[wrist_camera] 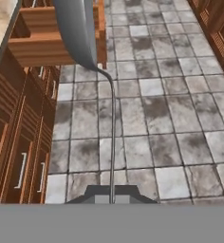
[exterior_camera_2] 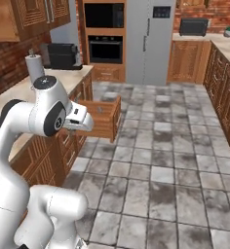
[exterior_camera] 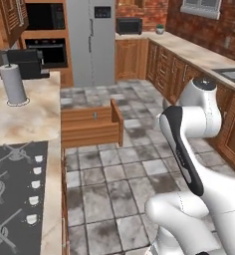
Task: Organize the utensils by type. Pick up the wooden spoons from the counter and place them in the open cabinet. Then pick up the metallic utensils from the counter and place them in the open drawer.
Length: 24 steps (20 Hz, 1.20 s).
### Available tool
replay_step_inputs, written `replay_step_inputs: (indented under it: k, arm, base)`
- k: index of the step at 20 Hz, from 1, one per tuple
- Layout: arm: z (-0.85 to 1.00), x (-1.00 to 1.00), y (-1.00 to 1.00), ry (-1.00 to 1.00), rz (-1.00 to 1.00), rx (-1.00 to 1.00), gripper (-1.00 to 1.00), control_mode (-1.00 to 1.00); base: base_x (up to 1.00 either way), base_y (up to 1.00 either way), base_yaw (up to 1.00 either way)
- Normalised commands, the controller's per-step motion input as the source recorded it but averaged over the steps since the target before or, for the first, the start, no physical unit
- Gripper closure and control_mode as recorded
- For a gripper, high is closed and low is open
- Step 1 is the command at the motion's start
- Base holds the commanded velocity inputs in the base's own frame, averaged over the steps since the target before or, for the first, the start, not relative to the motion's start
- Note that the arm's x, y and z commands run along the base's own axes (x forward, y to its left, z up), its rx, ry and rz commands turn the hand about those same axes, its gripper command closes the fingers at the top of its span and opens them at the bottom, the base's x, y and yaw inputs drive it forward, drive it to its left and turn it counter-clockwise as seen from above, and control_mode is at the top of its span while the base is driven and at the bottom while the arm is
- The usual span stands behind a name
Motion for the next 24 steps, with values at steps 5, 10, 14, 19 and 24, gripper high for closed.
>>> replay_step_inputs:
  k: [5, 10, 14, 19, 24]
  arm:
    - [0.0, 0.0, 0.0, 0.0, 0.0, 0.0, 1.0, 1.0]
    - [0.0, 0.0, 0.0, 0.0, 0.0, 0.0, 1.0, 1.0]
    - [0.0, 0.0, 0.0, 0.0, 0.0, 0.0, 1.0, 1.0]
    - [0.0, 0.0, 0.0, 0.0, 0.0, 0.0, 1.0, 1.0]
    - [0.0, 0.0, 0.0, 0.0, 0.0, 0.0, 1.0, 1.0]
  base:
    - [0.49, 0.47, -0.03]
    - [0.62, 0.3, 0.0]
    - [0.74, 0.26, 0.0]
    - [0.78, 0.3, 0.0]
    - [0.68, 0.31, 0.0]
